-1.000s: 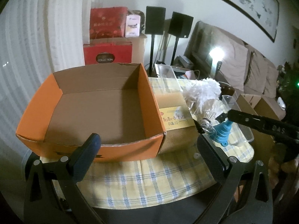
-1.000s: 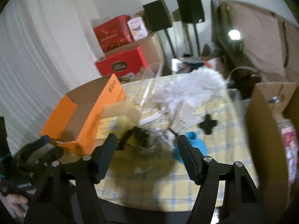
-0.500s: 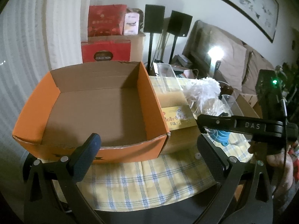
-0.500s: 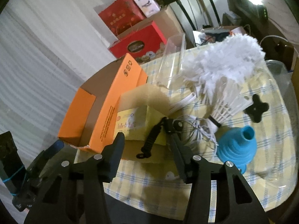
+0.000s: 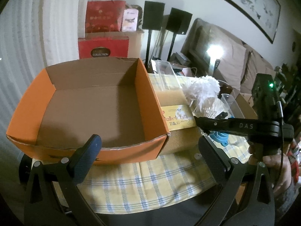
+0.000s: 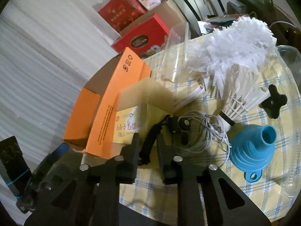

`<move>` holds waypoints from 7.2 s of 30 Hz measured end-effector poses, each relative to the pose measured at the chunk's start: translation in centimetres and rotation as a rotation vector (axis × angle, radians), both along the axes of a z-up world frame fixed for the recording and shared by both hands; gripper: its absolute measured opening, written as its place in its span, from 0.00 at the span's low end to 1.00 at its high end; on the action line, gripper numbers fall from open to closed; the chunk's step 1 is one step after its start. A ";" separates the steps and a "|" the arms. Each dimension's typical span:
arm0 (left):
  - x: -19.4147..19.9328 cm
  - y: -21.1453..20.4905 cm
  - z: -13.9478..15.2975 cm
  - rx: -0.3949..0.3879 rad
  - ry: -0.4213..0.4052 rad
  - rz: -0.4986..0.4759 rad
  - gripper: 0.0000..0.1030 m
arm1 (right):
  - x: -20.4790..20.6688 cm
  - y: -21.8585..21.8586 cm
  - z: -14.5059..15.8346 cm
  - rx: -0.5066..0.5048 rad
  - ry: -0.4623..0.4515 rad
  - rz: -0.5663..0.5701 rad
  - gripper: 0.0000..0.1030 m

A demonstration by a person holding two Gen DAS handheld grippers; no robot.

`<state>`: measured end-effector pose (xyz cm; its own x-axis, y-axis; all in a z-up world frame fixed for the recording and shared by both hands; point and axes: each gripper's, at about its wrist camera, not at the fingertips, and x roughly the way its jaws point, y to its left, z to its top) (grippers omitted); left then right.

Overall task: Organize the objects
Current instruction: 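Reach the right tool to the black cable item and close on it, then grasp the blue funnel with the left tool while the right tool holds the black item, then carry the blue funnel and black item into the orange box with both tools, then open both tools to drop the funnel and black item in the box, then move the left tool to the clear plastic tube and grasp it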

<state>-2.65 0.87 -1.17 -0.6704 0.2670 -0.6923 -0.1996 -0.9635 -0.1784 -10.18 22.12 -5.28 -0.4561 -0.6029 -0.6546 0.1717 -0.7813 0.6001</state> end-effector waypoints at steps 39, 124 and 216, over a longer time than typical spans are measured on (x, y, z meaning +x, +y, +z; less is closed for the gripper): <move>-2.0 14.6 -0.7 -0.029 0.005 -0.410 0.98 | 10.5 11.1 11.6 0.001 0.290 -0.230 0.09; -5.8 -3.8 3.8 -0.144 -0.012 -0.113 0.32 | 2.2 -4.9 13.6 0.010 0.321 0.104 0.09; -6.0 -1.8 3.0 0.047 -0.020 -0.059 1.00 | 4.9 3.2 9.8 0.407 0.274 -0.190 0.80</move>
